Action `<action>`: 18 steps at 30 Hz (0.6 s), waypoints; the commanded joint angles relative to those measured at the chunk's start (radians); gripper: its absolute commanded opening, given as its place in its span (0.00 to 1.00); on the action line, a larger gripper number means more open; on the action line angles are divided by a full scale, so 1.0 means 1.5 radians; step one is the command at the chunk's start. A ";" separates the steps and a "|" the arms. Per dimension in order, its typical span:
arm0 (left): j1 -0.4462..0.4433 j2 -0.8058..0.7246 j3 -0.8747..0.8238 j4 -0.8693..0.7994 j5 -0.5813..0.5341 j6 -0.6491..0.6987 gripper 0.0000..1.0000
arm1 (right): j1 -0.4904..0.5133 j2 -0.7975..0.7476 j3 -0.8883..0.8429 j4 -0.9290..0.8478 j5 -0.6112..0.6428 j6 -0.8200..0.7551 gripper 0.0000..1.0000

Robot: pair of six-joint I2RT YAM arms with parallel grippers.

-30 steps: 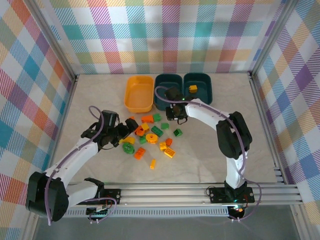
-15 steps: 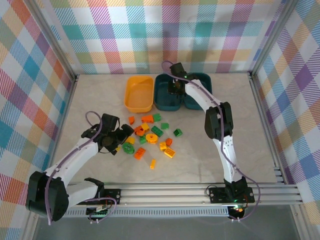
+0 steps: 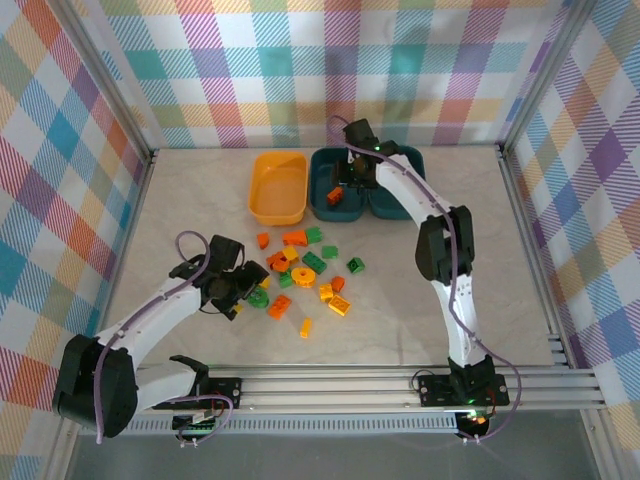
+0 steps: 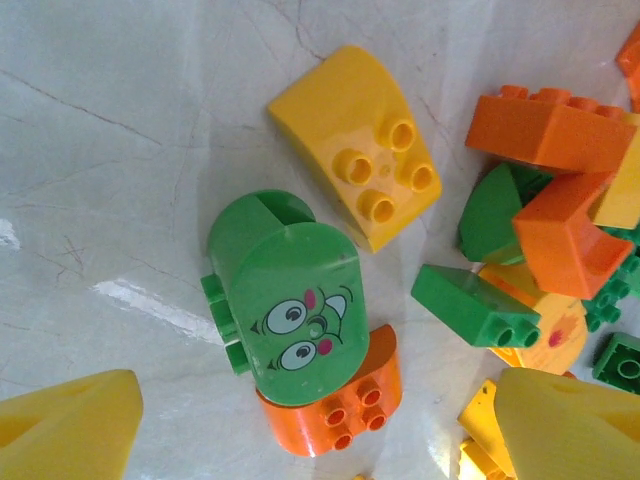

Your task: Sort the legos into containers by color

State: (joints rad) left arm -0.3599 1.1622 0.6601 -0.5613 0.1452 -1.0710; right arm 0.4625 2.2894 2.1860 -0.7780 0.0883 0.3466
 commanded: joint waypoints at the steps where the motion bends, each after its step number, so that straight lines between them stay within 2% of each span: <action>1: -0.010 0.012 -0.009 0.023 -0.004 -0.021 0.88 | 0.019 -0.122 -0.078 0.075 -0.023 0.002 0.60; 5: -0.016 0.026 -0.017 0.043 -0.011 -0.035 0.83 | 0.022 -0.213 -0.214 0.134 -0.036 0.022 0.61; 11: -0.018 0.055 -0.035 0.082 -0.003 -0.041 0.67 | 0.020 -0.287 -0.359 0.161 -0.021 0.029 0.62; 18: -0.025 0.092 -0.038 0.097 0.000 -0.031 0.66 | 0.016 -0.328 -0.448 0.177 -0.013 0.038 0.63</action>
State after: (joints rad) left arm -0.3870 1.2846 0.6231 -0.4335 0.1406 -1.1183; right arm 0.4904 1.8557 1.5314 -0.5529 0.0601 0.3851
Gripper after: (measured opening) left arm 0.661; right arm 0.626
